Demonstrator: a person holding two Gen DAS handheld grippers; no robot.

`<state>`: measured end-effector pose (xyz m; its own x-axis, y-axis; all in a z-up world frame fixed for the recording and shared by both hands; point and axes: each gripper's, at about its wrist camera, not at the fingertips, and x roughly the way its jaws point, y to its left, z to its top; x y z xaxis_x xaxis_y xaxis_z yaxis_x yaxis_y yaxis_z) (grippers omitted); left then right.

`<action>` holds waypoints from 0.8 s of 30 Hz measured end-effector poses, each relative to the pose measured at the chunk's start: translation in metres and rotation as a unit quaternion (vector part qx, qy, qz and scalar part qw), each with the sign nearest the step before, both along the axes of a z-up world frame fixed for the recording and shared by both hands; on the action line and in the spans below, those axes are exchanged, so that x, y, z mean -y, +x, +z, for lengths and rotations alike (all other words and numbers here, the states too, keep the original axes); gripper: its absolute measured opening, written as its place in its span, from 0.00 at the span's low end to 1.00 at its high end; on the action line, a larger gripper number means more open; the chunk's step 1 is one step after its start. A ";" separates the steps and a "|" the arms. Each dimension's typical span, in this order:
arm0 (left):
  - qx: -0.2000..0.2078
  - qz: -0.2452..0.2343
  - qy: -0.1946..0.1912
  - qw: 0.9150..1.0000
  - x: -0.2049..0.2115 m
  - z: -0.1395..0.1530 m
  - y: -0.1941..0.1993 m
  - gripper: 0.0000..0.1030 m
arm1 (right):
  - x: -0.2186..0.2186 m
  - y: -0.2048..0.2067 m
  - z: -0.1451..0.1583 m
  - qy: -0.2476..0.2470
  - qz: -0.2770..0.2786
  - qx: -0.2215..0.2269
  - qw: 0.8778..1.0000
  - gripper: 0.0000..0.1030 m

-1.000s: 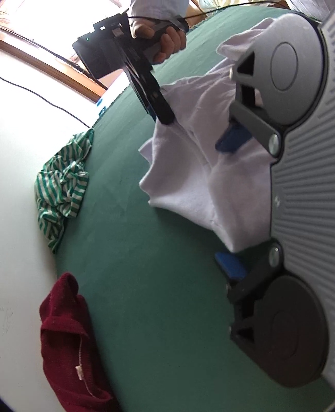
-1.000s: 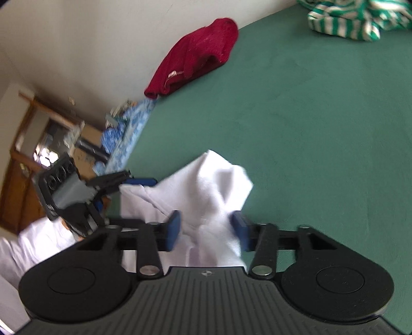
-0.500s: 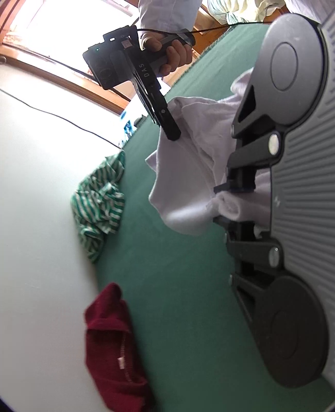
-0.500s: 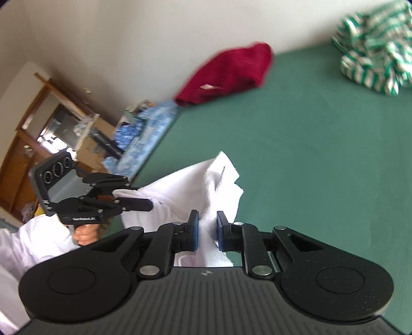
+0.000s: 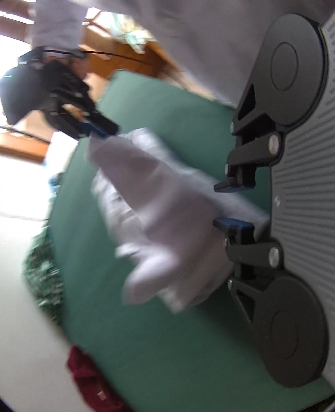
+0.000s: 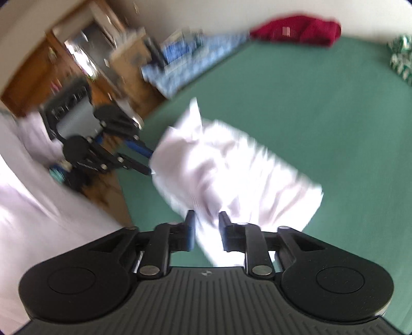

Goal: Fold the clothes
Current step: 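Fold the shirt over with the right gripper and release it onto the bed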

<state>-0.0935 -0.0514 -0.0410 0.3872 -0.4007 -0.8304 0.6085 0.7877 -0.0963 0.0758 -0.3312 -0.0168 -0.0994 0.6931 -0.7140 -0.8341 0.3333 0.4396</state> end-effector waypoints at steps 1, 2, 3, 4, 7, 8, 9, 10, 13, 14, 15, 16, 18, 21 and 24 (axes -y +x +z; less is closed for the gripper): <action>-0.006 -0.009 0.013 1.000 0.003 -0.003 -0.007 0.15 | 0.003 -0.006 -0.003 -0.005 -0.007 0.003 1.000 0.27; -0.011 -0.018 0.025 0.999 0.006 -0.005 -0.014 0.18 | 0.007 -0.013 -0.005 -0.009 -0.014 0.005 1.000 0.27; -0.005 -0.021 0.031 0.999 0.007 -0.001 -0.019 0.23 | 0.011 -0.018 -0.005 -0.005 -0.026 0.007 1.000 0.27; 0.010 -0.018 0.030 0.999 0.005 0.007 -0.021 0.27 | 0.016 -0.019 0.002 0.015 -0.047 0.008 0.999 0.28; 0.081 -0.004 0.027 0.996 0.009 0.030 -0.016 0.55 | 0.027 -0.022 0.018 0.068 -0.130 0.046 0.988 0.47; 0.104 -0.004 0.030 0.994 0.015 0.032 -0.011 0.66 | 0.024 -0.022 0.018 0.071 -0.151 0.058 0.984 0.48; 0.126 -0.005 0.034 0.991 0.020 0.034 -0.006 0.66 | 0.020 -0.024 0.014 0.072 -0.162 0.063 0.982 0.47; 0.131 -0.008 0.034 0.991 0.025 0.031 0.000 0.66 | 0.016 -0.026 0.010 0.072 -0.171 0.065 0.980 0.47; 0.125 -0.021 0.032 0.991 0.043 0.017 0.018 0.58 | 0.004 -0.028 -0.006 0.071 -0.186 0.057 0.978 0.44; 0.119 -0.024 0.039 0.992 0.046 0.009 0.022 0.57 | 0.003 -0.030 -0.009 0.074 -0.180 0.051 0.980 0.44; 0.110 -0.026 0.048 0.992 0.049 0.000 0.024 0.46 | -0.002 -0.034 -0.013 0.071 -0.173 0.053 0.981 0.44; 0.101 -0.028 0.058 0.993 0.051 -0.009 0.027 0.43 | -0.007 -0.038 -0.017 0.062 -0.169 0.061 0.982 0.44; 0.094 -0.035 0.060 0.993 0.051 -0.013 0.020 0.36 | -0.017 -0.044 -0.024 0.027 -0.167 0.067 0.983 0.38; 0.082 -0.052 0.052 0.994 0.046 -0.005 0.004 0.34 | -0.017 -0.047 -0.029 -0.012 -0.157 0.048 0.986 0.26; 0.074 -0.062 0.042 0.994 0.040 0.007 -0.007 0.37 | -0.008 -0.051 -0.017 -0.014 -0.161 0.048 0.986 0.24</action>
